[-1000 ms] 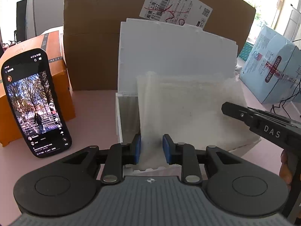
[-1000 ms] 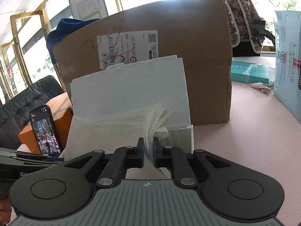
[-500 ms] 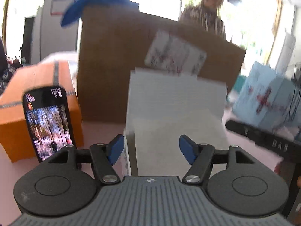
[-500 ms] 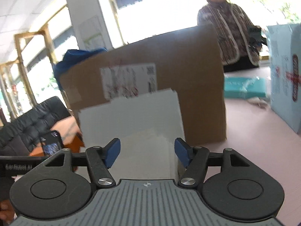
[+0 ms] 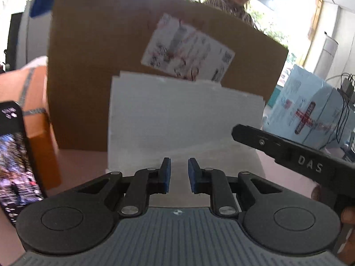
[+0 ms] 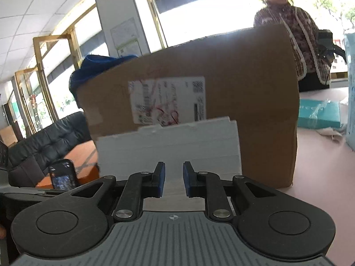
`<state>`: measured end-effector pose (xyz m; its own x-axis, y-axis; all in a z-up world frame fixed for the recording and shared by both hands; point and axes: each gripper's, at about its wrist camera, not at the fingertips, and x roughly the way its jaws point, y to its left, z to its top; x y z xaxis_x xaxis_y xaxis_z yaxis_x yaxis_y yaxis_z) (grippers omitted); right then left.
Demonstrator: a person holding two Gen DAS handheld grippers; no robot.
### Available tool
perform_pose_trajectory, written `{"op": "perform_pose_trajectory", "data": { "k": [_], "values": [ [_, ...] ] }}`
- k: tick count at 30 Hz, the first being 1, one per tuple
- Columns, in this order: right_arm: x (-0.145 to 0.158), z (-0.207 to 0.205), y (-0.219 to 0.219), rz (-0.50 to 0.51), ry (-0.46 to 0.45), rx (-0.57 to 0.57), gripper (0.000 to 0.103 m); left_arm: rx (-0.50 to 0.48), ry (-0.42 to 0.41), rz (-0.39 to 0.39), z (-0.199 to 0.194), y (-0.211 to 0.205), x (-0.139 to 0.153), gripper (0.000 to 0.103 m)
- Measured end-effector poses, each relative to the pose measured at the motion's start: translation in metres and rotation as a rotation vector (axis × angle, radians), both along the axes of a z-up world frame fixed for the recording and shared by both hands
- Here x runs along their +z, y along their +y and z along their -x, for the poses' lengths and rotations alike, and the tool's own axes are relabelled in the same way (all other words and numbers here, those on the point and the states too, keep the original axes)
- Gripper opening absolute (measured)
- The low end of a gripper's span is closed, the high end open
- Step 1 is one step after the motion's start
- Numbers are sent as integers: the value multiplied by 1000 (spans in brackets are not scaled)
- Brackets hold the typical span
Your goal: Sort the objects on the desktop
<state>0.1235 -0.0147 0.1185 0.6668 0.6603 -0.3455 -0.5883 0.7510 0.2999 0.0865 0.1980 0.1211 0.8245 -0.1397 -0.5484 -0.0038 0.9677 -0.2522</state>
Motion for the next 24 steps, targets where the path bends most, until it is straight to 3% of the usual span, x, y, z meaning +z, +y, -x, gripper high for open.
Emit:
{"op": "perform_pose_trajectory", "data": {
  "k": [4, 6, 7, 16, 24],
  "values": [
    [-11, -12, 5, 48, 105, 72, 19, -43, 44, -6, -6, -4, -11, 16],
    [-15, -17, 8, 66, 189, 157, 36, -54, 70, -5, -9, -6, -15, 16],
    [-17, -18, 9, 64, 212, 167, 35, -58, 85, -3, -10, -6, -17, 14],
    [-21, -19, 19, 124, 238, 138, 38, -36, 198, 35, -21, -4, -39, 14],
    [-23, -17, 18, 131, 224, 153, 41, -20, 197, 19, -20, -5, -41, 13]
  ]
}}
